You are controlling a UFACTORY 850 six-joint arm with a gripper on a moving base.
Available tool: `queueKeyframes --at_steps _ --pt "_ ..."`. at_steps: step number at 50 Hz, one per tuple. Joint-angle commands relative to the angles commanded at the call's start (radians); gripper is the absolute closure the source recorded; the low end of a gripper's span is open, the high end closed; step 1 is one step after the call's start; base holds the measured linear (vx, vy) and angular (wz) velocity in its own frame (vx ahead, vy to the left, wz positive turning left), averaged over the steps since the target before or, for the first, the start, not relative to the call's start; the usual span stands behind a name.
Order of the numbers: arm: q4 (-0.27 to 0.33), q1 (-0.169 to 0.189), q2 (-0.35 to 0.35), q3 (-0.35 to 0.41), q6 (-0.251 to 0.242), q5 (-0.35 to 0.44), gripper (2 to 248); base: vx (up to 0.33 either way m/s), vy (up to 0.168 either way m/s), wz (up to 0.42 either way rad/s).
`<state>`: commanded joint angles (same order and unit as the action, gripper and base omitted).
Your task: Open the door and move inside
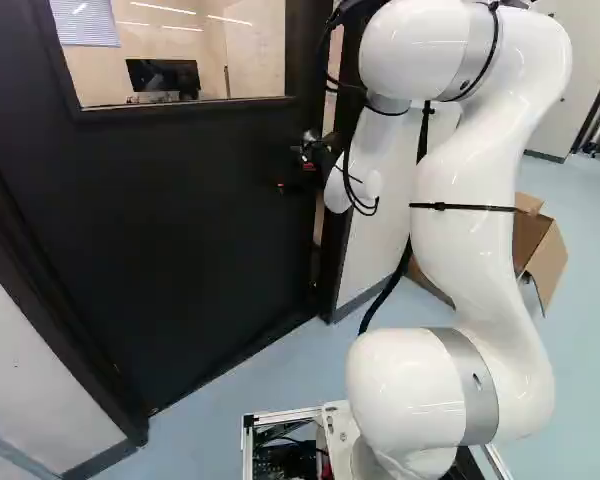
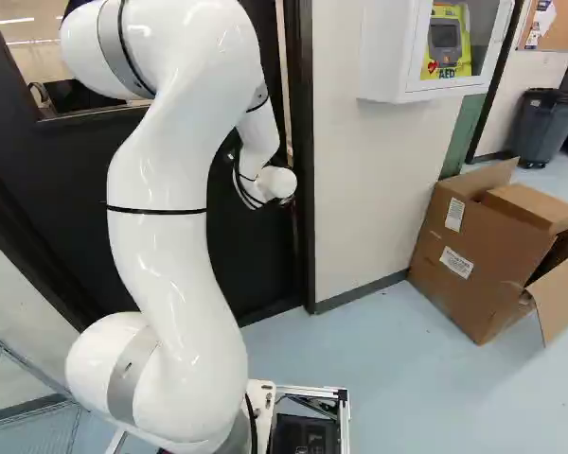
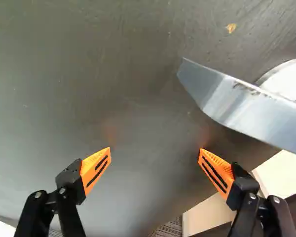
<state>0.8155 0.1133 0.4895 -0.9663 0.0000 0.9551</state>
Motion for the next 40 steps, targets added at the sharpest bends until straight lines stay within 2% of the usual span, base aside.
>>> queueKeyframes --at_steps 40 --pt "0.000 -0.060 0.113 -0.154 0.000 0.000 3 0.000 0.000 0.000"
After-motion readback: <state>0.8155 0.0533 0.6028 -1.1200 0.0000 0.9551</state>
